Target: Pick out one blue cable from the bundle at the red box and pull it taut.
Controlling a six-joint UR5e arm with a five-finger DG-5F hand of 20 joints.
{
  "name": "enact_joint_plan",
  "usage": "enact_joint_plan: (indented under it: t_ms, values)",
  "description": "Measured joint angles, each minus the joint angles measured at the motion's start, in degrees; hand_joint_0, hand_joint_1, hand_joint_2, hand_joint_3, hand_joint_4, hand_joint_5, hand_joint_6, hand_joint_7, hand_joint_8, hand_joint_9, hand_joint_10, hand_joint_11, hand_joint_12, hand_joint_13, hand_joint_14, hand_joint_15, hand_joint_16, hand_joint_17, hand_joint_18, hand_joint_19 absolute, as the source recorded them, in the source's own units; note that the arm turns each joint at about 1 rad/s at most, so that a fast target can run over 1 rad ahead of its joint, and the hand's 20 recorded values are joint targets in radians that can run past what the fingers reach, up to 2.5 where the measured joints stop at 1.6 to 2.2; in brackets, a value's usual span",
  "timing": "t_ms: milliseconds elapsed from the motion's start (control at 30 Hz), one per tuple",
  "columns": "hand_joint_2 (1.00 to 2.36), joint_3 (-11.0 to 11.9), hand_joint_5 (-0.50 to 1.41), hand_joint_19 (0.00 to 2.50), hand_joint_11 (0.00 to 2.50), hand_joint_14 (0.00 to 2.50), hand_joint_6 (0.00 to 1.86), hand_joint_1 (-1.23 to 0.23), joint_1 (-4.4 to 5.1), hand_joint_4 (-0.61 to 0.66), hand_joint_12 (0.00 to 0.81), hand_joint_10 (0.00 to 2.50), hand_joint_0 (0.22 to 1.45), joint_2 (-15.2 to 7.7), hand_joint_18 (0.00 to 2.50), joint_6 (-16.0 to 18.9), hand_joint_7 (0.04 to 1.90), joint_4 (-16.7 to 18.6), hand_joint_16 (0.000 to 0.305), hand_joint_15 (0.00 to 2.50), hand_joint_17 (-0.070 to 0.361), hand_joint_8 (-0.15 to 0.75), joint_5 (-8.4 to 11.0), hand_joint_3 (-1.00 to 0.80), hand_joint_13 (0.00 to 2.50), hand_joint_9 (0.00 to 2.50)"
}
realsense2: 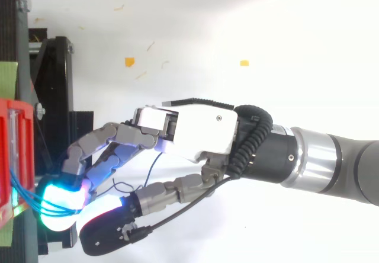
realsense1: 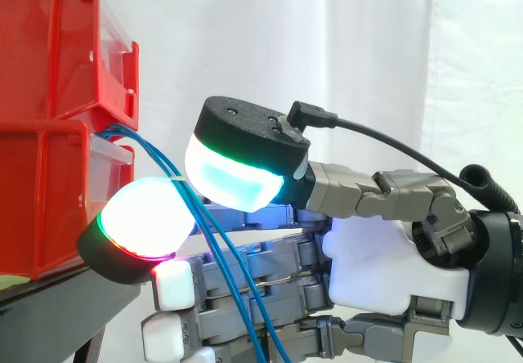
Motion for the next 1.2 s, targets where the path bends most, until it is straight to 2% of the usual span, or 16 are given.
enact_joint_plan:
  t_ms: [333, 833, 967, 1200]
  values:
    - [1.02, 0.0, -0.15, 0.65, 0.83, 0.02, 0.94, -0.70, -0.01, 0.10, 0.364, 0.03, 0.58, 0.0, 0.65, 0.0, 0.66, 0.0, 0.051, 0.57, 0.114, 0.289, 0.00, -0.24, 0.83, 0.96]
    - [1.00, 0.1, -0.13, 0.63, 0.85, 0.02, 0.92, -0.68, -0.04, 0.13, 0.373, 0.03, 0.55, 0.0, 0.72, 0.0, 0.72, 0.0, 0.052, 0.58, 0.117, 0.299, 0.00, -0.49, 0.89, 1.07]
    - [1.01, 0.2, -0.10, 0.65, 0.87, 0.02, 0.93, -0.76, -0.12, 0.10, 0.361, 0.03, 0.60, 0.0, 0.77, 0.0, 0.79, 0.0, 0.049, 0.60, 0.110, 0.291, 0.00, -0.37, 0.95, 1.13]
    - [1.02, 0.2, -0.07, 0.66, 0.89, 0.03, 0.93, -0.84, -0.17, 0.08, 0.361, 0.03, 0.61, 0.0, 0.85, 0.4, 0.90, -0.2, 0.050, 0.67, 0.113, 0.294, -0.16, -0.20, 1.03, 1.23]
